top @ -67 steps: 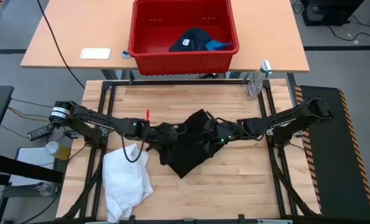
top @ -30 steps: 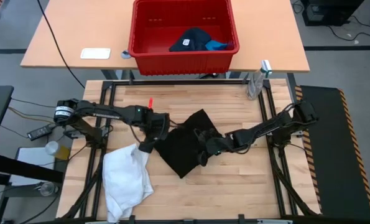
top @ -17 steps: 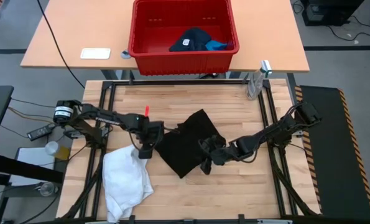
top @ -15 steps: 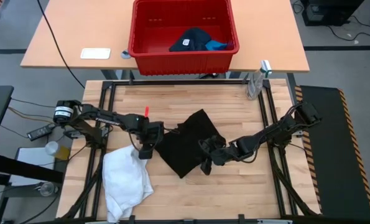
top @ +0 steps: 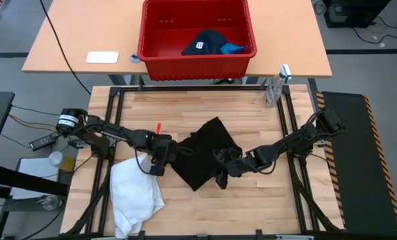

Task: Fold Laundry from Bin
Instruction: Fold the black shirt

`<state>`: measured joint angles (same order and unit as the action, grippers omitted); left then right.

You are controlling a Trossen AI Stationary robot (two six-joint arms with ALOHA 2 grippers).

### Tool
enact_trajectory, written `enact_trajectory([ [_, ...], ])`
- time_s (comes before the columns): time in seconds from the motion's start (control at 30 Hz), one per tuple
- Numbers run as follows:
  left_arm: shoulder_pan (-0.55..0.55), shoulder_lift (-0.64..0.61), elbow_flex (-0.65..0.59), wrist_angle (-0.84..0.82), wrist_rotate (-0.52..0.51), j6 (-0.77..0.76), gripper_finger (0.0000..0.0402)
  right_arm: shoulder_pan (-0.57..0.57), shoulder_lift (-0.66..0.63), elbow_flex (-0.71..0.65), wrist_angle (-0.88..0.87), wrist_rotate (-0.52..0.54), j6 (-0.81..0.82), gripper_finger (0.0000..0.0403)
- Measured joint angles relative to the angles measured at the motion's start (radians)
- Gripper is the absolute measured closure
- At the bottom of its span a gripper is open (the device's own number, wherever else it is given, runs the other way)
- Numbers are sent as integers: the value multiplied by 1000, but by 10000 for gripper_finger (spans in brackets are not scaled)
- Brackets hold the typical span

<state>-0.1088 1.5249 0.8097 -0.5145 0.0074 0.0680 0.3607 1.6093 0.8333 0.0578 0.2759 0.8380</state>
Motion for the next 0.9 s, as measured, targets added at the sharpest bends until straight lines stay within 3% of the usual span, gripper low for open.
enact_trajectory([
  [0.1, -32, 0, 0, -2, 17, -30, 330, 14, -20, 0, -3, -34, 9, 197],
  [0.2, -56, 0, 6, 9, 87, -105, 388, 49, -35, 1, 0, 0, -22, 199],
  [0.4, -107, 0, 61, 130, 203, -238, 392, 92, -23, 1, 13, 22, -253, 200],
  [0.53, -140, 0, 108, 178, 205, -332, 397, 91, -24, 0, 10, 161, -261, 200],
  [0.63, -169, 0, 112, 203, 160, -383, 398, 62, -8, -25, 65, 225, -274, 200],
  [0.73, -201, 18, 113, 209, 48, -424, 398, 37, 21, -45, 144, 225, -359, 202],
  [0.9, -234, 68, 111, 204, -50, -529, 396, -47, 93, -41, 275, 133, -433, 206],
])
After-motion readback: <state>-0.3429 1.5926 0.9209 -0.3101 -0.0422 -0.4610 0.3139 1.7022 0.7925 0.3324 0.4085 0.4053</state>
